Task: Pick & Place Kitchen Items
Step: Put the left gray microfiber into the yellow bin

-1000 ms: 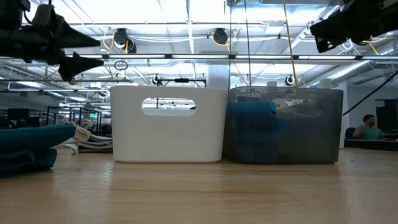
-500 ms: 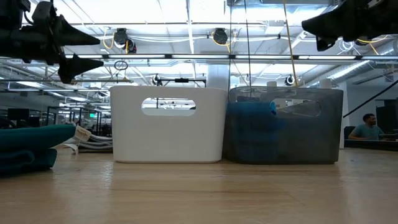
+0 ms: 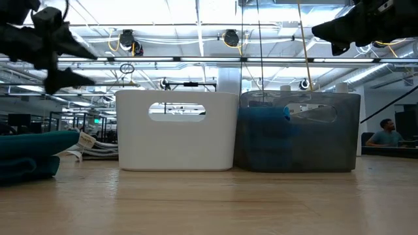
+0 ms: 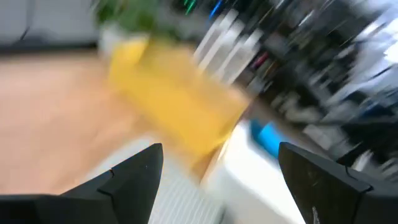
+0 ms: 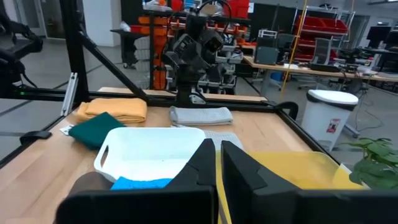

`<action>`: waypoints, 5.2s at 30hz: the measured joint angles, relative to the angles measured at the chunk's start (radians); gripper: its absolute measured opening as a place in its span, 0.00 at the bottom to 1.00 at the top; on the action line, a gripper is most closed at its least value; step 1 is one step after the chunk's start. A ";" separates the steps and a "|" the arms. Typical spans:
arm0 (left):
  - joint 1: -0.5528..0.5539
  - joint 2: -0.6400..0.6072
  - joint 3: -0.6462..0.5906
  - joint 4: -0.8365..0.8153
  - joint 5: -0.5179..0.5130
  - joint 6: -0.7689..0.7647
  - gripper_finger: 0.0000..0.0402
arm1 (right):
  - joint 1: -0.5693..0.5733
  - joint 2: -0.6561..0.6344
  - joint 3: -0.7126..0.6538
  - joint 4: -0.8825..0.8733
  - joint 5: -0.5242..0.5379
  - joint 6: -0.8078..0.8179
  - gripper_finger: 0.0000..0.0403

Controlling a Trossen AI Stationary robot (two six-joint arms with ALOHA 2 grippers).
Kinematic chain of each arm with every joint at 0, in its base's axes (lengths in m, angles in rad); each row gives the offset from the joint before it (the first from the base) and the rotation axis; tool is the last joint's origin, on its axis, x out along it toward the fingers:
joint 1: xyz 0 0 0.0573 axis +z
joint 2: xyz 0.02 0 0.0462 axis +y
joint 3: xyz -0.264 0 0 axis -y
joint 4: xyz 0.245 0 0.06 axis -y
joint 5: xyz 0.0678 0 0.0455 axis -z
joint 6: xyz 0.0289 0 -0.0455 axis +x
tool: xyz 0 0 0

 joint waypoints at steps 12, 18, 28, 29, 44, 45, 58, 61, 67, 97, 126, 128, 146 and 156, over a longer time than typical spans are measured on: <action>0.002 0.606 0.448 -0.384 0.004 0.068 0.81 | 0.000 0.007 0.000 0.038 -0.004 0.008 0.00; 0.045 0.946 0.655 -0.598 0.063 0.446 0.81 | 0.000 0.017 0.000 0.041 -0.005 0.008 0.00; 0.306 1.268 0.730 -0.732 0.014 0.664 0.81 | 0.000 0.052 0.000 0.038 -0.006 0.009 0.00; 0.345 1.287 0.723 -0.733 0.015 0.667 0.81 | 0.000 0.055 0.000 0.037 -0.006 0.013 0.00; 0.516 1.311 0.582 -0.774 0.057 0.701 0.71 | 0.001 0.091 0.000 0.030 -0.008 0.072 0.00; 0.506 1.301 0.583 -0.772 0.057 0.699 0.67 | 0.001 0.092 0.000 0.030 -0.008 0.072 0.00; 0.405 1.301 0.517 -0.768 0.001 0.313 0.03 | 0.001 0.091 0.000 0.038 -0.006 0.069 0.00; 0.393 1.301 0.492 -0.766 0.005 0.271 0.03 | 0.001 0.091 0.000 0.038 -0.006 0.069 0.00; 0.354 1.301 0.417 -0.681 0.039 0.218 0.02 | 0.001 0.091 0.000 0.038 -0.006 0.069 0.00; 0.314 1.301 0.654 -0.437 0.027 0.482 0.22 | 0.001 0.091 0.000 0.068 -0.005 0.058 0.00; 0.580 1.702 0.697 -0.524 0.206 1.025 0.49 | 0.001 0.146 0.000 0.067 -0.005 0.057 0.00; 0.580 1.705 0.697 -0.516 0.195 1.050 0.46 | 0.001 0.150 0.000 0.067 -0.006 0.052 0.00; 0.515 1.549 0.811 -0.658 -0.033 0.922 0.04 | 0.001 0.152 0.000 0.096 -0.005 0.095 0.00; 0.275 1.278 0.958 -0.737 -0.219 0.685 0.04 | 0.001 0.152 0.000 0.113 -0.005 0.132 0.00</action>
